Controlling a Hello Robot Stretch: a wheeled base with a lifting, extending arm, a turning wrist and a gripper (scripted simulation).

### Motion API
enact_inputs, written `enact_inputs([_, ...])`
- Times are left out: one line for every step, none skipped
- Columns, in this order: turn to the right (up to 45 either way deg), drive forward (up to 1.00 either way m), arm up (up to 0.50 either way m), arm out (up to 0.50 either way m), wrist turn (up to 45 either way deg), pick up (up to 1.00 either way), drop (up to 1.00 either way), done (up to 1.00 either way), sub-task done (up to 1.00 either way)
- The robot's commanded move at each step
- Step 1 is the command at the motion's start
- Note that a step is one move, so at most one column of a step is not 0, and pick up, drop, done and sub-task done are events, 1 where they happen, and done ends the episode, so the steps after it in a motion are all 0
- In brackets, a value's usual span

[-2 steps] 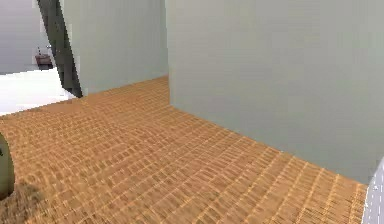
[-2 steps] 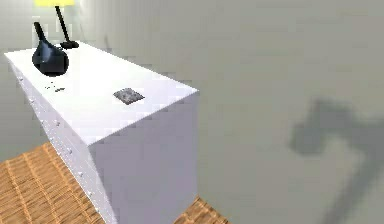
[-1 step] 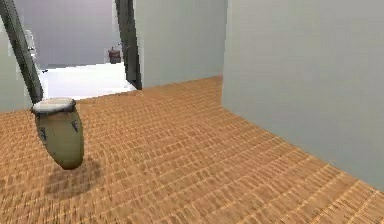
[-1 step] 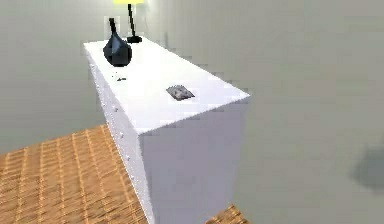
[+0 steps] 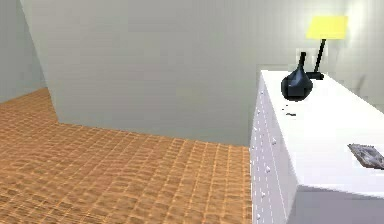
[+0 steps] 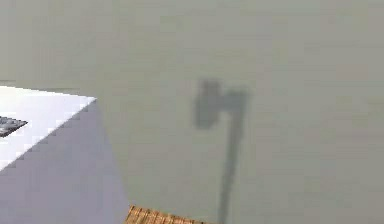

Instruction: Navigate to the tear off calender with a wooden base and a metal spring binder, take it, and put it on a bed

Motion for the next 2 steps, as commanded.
enact_inputs([27.0,0.0,0.0,0.0,0.0,0.0,0.0,0.0,0.0])
enact_inputs([0.0,0.35,0.0,0.0,0.0,0.0,0.0,0.0,0.0])
